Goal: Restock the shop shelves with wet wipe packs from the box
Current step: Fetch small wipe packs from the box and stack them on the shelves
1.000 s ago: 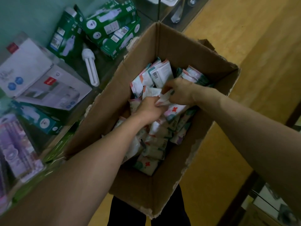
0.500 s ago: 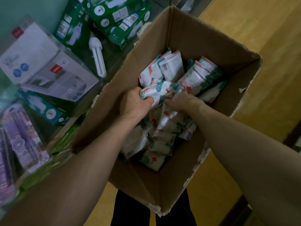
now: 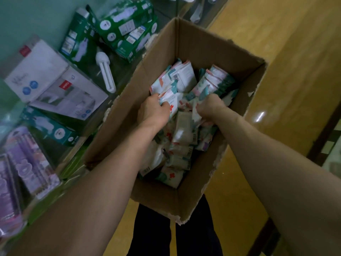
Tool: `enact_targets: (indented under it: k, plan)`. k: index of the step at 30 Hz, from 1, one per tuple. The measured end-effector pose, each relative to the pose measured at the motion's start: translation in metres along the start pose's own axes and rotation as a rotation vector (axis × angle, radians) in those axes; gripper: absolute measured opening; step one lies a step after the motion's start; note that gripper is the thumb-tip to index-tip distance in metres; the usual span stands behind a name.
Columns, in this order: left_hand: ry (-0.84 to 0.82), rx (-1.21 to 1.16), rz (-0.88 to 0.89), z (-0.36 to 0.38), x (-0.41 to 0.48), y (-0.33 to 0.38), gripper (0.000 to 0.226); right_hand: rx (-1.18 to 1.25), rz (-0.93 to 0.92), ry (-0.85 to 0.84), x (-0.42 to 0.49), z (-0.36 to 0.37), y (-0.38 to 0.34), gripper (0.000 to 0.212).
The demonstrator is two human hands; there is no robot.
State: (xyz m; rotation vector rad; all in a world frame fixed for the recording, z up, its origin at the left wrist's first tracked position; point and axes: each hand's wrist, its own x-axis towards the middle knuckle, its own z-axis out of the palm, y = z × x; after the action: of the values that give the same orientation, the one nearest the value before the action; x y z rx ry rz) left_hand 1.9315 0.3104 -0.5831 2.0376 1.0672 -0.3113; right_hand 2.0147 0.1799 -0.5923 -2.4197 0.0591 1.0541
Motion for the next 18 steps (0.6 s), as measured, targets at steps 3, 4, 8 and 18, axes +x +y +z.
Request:
enact_targets:
  k: [3,4,8,18]
  plan:
    - [0.020,-0.101,0.006,-0.017,-0.021,0.020,0.037,0.249,0.024,0.115,-0.029,-0.012,-0.007,0.028]
    - [0.018,-0.151,0.012,-0.022,-0.029,0.026,0.039,0.349,0.033,0.164,-0.040,-0.017,-0.008,0.027]
    - [0.026,-0.467,-0.027,-0.037,-0.055,0.035,0.044,0.655,-0.003,0.314,-0.095,-0.032,-0.009,0.020]
    - [-0.197,-1.036,-0.024,-0.089,-0.191,0.090,0.012,1.240,-0.179,0.564,-0.266,-0.061,-0.019,0.024]
